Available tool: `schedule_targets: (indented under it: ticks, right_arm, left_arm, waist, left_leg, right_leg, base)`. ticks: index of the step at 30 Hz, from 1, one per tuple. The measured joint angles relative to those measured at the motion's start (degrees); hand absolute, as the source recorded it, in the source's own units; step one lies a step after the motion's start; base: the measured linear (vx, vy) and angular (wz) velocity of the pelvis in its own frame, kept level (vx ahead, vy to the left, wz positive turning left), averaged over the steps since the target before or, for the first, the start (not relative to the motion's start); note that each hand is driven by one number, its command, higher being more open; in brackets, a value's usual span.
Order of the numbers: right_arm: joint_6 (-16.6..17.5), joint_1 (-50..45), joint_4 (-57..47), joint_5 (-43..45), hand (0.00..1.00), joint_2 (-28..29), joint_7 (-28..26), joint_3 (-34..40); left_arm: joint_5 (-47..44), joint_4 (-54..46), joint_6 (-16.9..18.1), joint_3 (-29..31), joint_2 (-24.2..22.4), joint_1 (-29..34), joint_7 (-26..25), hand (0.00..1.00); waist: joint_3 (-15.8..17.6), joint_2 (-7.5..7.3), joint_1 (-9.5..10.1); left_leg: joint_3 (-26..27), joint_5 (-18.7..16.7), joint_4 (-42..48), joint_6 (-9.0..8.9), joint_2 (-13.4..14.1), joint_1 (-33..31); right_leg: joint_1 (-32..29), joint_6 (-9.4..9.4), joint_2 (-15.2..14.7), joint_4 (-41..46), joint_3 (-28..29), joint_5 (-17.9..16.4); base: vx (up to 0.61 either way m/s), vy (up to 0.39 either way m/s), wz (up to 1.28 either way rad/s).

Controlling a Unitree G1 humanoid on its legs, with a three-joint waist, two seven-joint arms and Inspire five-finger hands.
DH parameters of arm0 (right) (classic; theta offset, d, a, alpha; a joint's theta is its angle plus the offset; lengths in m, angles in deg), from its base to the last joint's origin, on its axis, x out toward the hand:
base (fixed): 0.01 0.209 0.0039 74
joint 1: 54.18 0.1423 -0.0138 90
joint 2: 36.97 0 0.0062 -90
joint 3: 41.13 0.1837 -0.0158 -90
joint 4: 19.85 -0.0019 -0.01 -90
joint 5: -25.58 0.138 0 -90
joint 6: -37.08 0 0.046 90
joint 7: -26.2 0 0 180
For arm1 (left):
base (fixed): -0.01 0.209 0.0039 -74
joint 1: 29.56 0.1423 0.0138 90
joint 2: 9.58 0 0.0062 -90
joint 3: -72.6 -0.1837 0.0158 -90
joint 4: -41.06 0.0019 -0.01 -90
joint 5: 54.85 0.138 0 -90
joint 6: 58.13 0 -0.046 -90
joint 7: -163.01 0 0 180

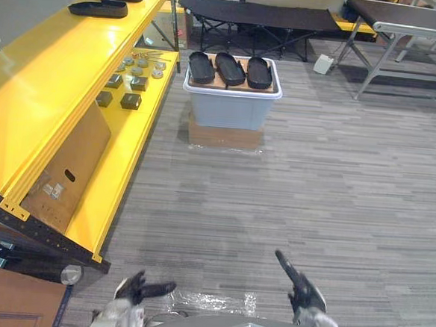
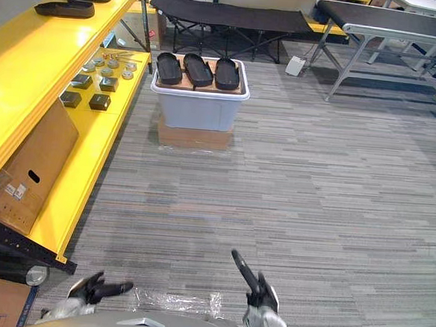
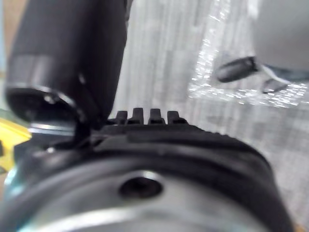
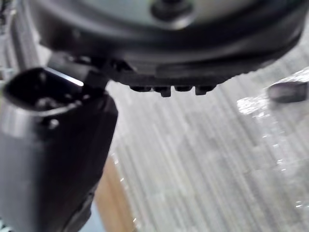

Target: Walk over and take three plastic housings, then place them on the shelf

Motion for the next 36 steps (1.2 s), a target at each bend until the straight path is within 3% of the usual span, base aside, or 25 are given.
schedule_targets:
  ticks: [6,9,19,28,36]
  right_arm:
    - [0.4,4.6,-2.1,0.2,1.0,0.2,-1.7,-4.1]
    - [0.0,4.1,-2.1,0.3,1.0,0.2,-1.6,-4.4]
    - [-0.7,1.1,-1.2,1.2,1.0,0.5,1.3,-2.3]
    - [0.5,-2.5,-0.5,2.5,1.0,0.6,1.3,1.1]
    - [0.8,-2.6,-0.5,4.0,1.0,1.1,1.4,1.1]
  left_arm:
    - [-5.2,-2.9,-0.1,-2.9,-2.3,-4.5,2.2,1.0]
    - [-7.5,-2.9,-0.5,-3.0,-2.5,-3.3,2.7,1.0]
    - [-10.0,-2.7,-1.0,-2.0,-2.4,-0.1,0.9,1.0]
    - [-9.6,-1.0,2.5,1.3,-1.7,5.4,2.1,1.0]
    - [-9.8,-1.3,4.0,1.2,-1.9,6.0,4.8,1.0]
  waist:
    - [0.3,0.36,-0.49]
    - [0.5,0.39,-1.54]
    - [0.6,0.15,-1.62]
    - [0.8,-0.41,-1.59]
    - [0.8,-0.41,-1.53]
  left_leg:
    - [0.7,0.0,0.0,-0.07,-0.2,0.0]
    - [0.7,-0.1,0.1,-0.27,-0.2,0.1]
    - [0.5,-0.4,0.2,-1.22,-0.2,0.4]
    - [0.3,0.0,0.0,-1.21,-0.2,0.4]
    - [0.2,0.8,-0.1,-0.48,-0.2,0.3]
  right_leg:
    - [0.0,-0.05,0.1,-1.3,0.6,0.9]
    - [0.6,0.03,0.2,-1.7,0.3,0.9]
    - [1.0,0.85,0.0,-1.8,-0.1,1.5]
    - [1.0,0.85,0.0,-1.6,-0.3,1.4]
    - [0.5,0.38,0.0,-1.7,-0.3,1.2]
  base:
    - [-0.01,0.02,-0.06]
    - [0.04,0.005,0.02]
    - [0.0,0.001,0.0]
    - [-0.03,0.005,0.01]
    - [-0.03,0.005,0.0]
